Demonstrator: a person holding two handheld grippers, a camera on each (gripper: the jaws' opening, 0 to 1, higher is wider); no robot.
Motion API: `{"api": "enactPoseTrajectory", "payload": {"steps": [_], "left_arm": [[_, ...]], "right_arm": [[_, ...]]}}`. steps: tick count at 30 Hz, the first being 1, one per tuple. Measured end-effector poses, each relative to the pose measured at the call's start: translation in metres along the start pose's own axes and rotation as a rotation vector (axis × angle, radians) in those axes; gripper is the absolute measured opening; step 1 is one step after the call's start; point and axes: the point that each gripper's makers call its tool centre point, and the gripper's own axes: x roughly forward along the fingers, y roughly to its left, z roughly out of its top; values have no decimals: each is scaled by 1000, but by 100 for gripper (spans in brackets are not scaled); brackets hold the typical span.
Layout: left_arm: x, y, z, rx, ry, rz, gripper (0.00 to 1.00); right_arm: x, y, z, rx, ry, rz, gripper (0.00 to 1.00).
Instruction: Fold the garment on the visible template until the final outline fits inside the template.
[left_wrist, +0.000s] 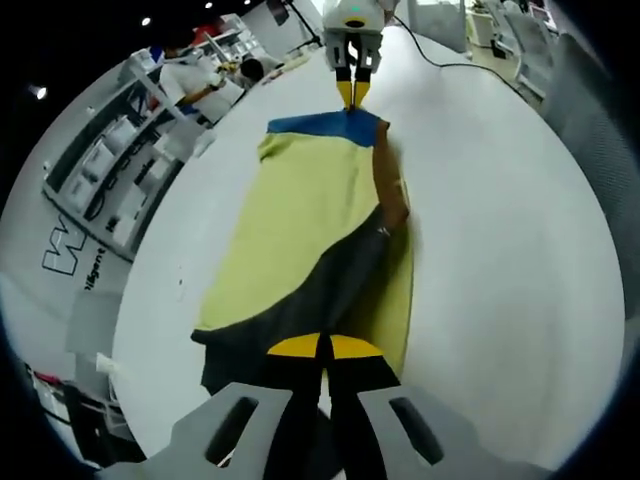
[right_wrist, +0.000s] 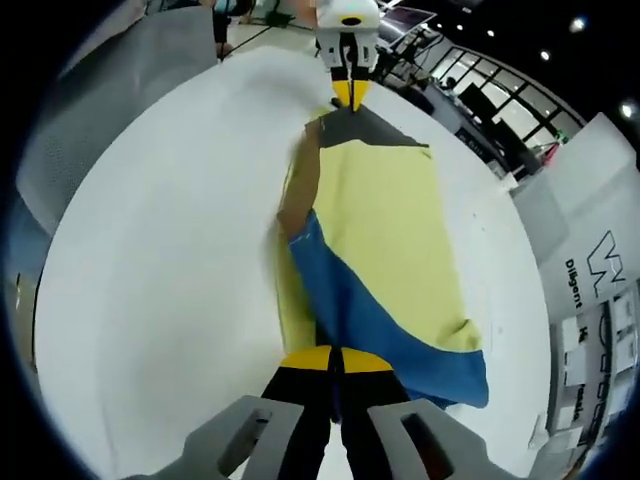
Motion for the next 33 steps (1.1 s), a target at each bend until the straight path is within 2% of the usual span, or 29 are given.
{"api": "enactPoseTrajectory", "payload": {"steps": [14, 25, 33], "left_arm": [[-14, -15, 2, 9, 5, -17, 4], [-27, -38, 3, 3, 5, -38, 4], [-40, -47, 5, 0, 3, -38, 4]], "right_arm": [[-18, 17, 10, 22, -13, -1, 0], [-31, 43, 20, 40, -23, 41, 0], [-42, 60, 30, 39, -31, 58, 0]]}}
